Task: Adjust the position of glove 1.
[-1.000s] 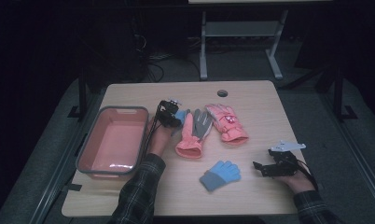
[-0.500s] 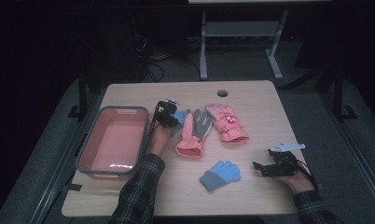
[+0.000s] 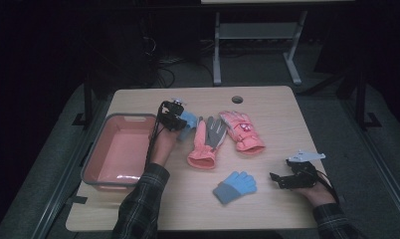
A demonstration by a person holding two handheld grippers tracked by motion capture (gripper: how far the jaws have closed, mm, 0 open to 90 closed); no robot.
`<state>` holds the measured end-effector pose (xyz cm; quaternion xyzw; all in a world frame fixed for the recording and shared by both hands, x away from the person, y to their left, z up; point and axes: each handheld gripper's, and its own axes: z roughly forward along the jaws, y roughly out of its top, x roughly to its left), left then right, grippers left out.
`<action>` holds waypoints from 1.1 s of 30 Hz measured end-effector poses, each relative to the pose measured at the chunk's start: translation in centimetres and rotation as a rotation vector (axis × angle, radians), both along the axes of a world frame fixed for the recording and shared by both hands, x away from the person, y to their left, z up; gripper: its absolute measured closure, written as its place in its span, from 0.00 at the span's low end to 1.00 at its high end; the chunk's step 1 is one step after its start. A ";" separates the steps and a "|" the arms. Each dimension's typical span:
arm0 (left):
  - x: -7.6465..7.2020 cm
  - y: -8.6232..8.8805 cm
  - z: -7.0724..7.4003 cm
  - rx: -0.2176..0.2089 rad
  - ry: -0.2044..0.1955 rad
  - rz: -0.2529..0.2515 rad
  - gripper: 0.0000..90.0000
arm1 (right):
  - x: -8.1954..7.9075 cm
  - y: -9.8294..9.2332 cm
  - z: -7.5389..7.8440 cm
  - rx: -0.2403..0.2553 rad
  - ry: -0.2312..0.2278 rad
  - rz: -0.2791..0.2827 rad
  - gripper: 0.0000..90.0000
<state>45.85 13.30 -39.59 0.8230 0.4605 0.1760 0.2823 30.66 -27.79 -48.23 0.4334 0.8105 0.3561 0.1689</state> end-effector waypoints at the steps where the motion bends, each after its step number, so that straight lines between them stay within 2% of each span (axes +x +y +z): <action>1: -0.2 0.1 0.3 -0.011 -0.004 -0.008 0.96 | 0.0 0.0 0.0 0.000 0.000 0.000 0.15; 6: -1.3 0.2 1.6 -0.040 -0.020 -0.059 0.96 | 0.0 0.0 0.0 0.000 -0.001 -0.001 0.15; 14: -3.2 0.4 3.0 -0.126 -0.023 -0.149 0.96 | 0.0 0.0 0.0 -0.002 -0.003 0.001 0.15; 17: -3.9 0.4 3.5 -0.138 -0.018 -0.188 0.96 | 0.0 0.0 0.0 -0.003 -0.002 0.002 0.15; 25: -6.3 -0.8 4.0 -0.199 -0.009 -0.294 0.96 | -0.1 0.0 0.0 -0.003 0.000 -0.001 0.15; 33: -8.5 -2.4 3.7 -0.199 0.008 -0.365 0.96 | -0.1 0.0 0.0 -0.003 -0.001 -0.002 0.15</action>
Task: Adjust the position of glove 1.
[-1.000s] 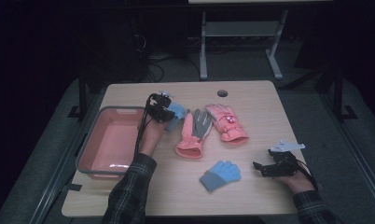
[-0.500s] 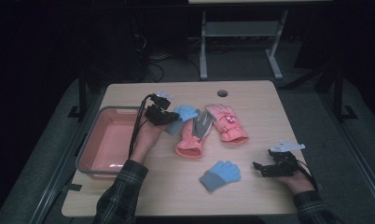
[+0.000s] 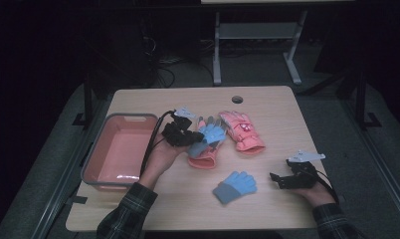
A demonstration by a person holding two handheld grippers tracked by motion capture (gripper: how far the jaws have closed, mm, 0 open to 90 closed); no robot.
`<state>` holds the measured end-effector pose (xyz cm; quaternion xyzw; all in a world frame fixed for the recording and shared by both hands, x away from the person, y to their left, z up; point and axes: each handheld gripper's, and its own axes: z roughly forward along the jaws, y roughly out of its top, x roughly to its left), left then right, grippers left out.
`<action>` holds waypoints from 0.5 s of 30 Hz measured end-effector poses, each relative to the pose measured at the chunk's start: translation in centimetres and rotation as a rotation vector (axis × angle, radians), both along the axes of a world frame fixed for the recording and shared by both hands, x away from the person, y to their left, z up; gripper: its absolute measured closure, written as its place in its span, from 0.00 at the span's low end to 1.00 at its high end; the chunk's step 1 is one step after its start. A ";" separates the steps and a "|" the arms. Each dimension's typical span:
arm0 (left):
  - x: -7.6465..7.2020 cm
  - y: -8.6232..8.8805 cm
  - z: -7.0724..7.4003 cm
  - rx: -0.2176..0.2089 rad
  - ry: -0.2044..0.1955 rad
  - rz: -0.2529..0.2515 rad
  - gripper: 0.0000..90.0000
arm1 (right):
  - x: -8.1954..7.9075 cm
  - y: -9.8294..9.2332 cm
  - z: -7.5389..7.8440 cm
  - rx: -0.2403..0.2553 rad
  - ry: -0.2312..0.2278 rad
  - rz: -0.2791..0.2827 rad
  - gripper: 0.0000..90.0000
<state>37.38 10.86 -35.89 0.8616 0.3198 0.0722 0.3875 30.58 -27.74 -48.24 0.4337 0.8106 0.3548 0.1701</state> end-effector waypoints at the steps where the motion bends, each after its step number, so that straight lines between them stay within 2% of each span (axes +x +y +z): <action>1: -0.3 -0.2 -0.1 -0.005 0.005 -0.008 0.96 | 0.0 0.0 0.0 0.001 0.000 0.001 0.15; 6: -1.7 -1.4 -0.7 -0.009 0.016 -0.042 0.96 | 0.0 0.0 0.0 0.000 -0.001 0.002 0.15; 15: -3.7 -3.6 -2.1 0.007 0.050 -0.108 0.96 | 0.0 0.0 0.0 0.000 0.000 0.002 0.15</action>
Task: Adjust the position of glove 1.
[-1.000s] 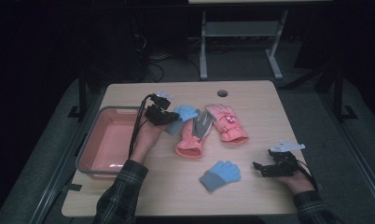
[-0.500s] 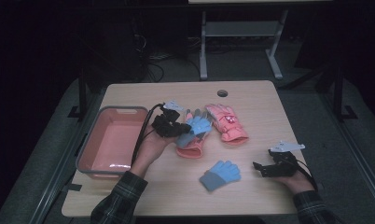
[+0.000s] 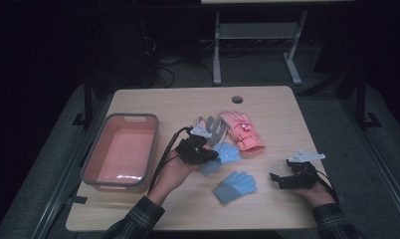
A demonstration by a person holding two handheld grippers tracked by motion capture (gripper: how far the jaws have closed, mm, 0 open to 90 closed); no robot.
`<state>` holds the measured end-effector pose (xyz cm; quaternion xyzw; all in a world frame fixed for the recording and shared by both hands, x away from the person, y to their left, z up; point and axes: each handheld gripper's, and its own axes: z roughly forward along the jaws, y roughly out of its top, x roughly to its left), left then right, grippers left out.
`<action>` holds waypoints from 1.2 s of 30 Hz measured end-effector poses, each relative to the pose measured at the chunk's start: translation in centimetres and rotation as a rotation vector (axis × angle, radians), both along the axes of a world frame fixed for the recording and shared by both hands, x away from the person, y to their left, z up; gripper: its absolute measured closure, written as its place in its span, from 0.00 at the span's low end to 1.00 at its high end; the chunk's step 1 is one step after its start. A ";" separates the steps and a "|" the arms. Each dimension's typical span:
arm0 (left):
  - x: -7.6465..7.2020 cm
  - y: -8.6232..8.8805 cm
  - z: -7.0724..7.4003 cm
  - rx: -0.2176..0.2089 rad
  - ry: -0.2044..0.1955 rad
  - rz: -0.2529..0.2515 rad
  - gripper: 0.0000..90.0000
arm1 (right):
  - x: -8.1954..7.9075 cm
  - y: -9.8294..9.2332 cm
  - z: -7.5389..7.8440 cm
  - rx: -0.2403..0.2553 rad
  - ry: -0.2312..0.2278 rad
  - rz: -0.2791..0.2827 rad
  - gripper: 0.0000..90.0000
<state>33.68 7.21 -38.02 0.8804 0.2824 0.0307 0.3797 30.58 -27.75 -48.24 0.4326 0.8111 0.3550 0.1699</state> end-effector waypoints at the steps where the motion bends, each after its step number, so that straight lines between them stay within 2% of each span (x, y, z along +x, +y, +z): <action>1: -0.2 -0.3 -0.2 0.007 0.004 -0.007 0.96 | 0.0 0.0 0.0 0.001 0.001 0.000 0.15; 4: -0.7 -1.1 -0.9 0.017 0.015 -0.030 0.96 | 0.0 0.0 0.0 0.001 0.001 -0.001 0.14; 5: -0.9 -1.3 -1.1 0.007 0.022 -0.024 0.96 | 0.0 0.0 0.0 0.001 0.002 0.000 0.14; 6: -1.0 -1.5 -1.4 0.025 0.023 -0.042 0.96 | 0.0 0.0 0.0 0.001 0.002 0.001 0.14; 7: -1.2 -1.8 -1.7 0.015 0.034 -0.032 0.96 | 0.0 0.0 0.0 0.001 0.002 0.003 0.14; 9: -1.4 -2.1 -2.0 0.034 0.036 -0.055 0.96 | 0.0 0.0 0.0 0.000 0.000 0.007 0.14; 12: -1.8 -2.9 -2.7 0.029 0.046 -0.054 0.96 | 0.0 0.0 0.0 0.000 0.000 0.008 0.14; 15: -2.0 -3.3 -3.2 0.046 0.053 -0.069 0.96 | 0.0 0.0 0.0 0.000 0.001 0.007 0.14; 17: -2.3 -3.7 -3.5 0.037 0.060 -0.060 0.96 | 0.0 0.0 0.0 0.000 0.001 0.008 0.14; 19: -2.4 -3.9 -3.6 0.055 0.060 -0.078 0.96 | 0.0 0.0 0.0 0.000 0.001 0.009 0.13; 21: -2.5 -4.2 -3.9 0.063 0.059 -0.089 0.96 | 0.0 0.0 0.0 -0.001 0.001 0.009 0.13; 22: -2.7 -4.5 -4.0 0.053 0.064 -0.077 0.96 | 0.0 0.0 0.0 -0.001 0.001 0.010 0.13; 23: -2.7 -4.6 -4.2 0.073 0.064 -0.091 0.96 | 0.0 0.0 0.0 -0.001 0.000 0.010 0.13; 29: -3.1 -5.4 -5.4 0.092 0.076 -0.113 0.93 | 0.0 0.0 0.0 0.000 0.001 0.010 0.13; 31: -3.1 -5.5 -5.5 0.093 0.065 -0.121 0.85 | 0.0 0.0 0.0 -0.001 0.002 0.010 0.13; 36: -3.1 -5.4 -5.4 0.086 0.037 -0.138 0.47 | 0.0 0.1 0.0 0.001 0.002 0.010 0.13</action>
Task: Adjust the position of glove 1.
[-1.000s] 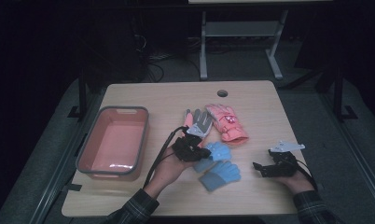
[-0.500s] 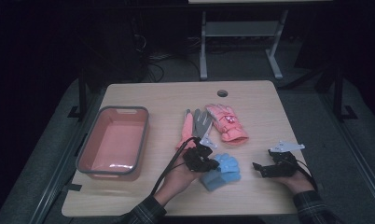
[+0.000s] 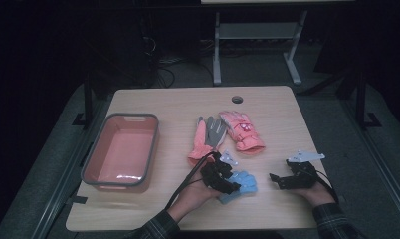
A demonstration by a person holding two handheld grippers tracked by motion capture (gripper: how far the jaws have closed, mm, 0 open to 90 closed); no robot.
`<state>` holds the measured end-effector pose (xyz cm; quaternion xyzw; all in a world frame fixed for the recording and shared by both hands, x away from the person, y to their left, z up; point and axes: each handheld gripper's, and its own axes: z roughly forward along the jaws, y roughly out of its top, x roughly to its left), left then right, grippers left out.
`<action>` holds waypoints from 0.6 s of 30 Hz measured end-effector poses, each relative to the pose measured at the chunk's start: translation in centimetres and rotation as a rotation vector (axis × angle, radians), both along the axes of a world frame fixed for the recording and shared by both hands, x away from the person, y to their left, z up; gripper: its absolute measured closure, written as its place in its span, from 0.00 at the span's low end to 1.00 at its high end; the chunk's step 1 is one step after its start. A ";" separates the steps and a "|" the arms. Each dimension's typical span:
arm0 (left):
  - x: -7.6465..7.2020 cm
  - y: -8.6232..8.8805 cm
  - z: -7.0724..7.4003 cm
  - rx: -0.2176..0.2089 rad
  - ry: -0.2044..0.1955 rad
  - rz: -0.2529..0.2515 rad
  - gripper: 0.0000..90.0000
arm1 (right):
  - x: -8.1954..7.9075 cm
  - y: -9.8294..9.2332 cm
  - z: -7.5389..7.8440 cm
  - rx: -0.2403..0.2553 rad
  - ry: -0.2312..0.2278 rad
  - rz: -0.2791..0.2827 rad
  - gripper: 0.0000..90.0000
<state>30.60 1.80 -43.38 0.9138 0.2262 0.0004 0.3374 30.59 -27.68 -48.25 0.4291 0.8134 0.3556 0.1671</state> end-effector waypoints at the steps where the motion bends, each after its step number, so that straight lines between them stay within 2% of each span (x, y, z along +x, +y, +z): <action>1: 0.0 -0.1 -0.1 0.003 -0.005 -0.005 0.42 | 0.0 0.0 0.0 0.000 0.000 0.000 0.13; 2: 0.0 -0.1 -0.1 0.003 -0.005 -0.005 0.36 | 0.0 0.0 0.0 0.000 0.000 0.000 0.13; 3: 0.1 -0.3 -0.6 0.042 -0.028 -0.027 0.27 | 0.0 0.0 0.0 0.001 0.001 0.000 0.13; 7: -0.2 -0.9 -1.6 0.076 -0.030 -0.024 0.17 | 0.0 0.0 0.0 -0.002 0.001 0.001 0.13; 11: -0.2 -1.4 -2.4 0.108 -0.035 -0.039 0.17 | -0.1 0.0 0.0 -0.003 0.000 0.003 0.13; 13: -0.4 -1.6 -2.6 0.121 -0.061 -0.039 0.16 | -0.1 0.0 0.0 -0.002 0.000 0.003 0.13; 15: -0.5 -1.6 -2.7 0.122 -0.065 -0.035 0.16 | -0.1 0.0 0.0 -0.002 0.001 0.004 0.12; 18: -0.8 -1.6 -2.7 0.136 -0.093 -0.038 0.18 | 0.0 0.1 0.0 -0.002 0.002 0.005 0.12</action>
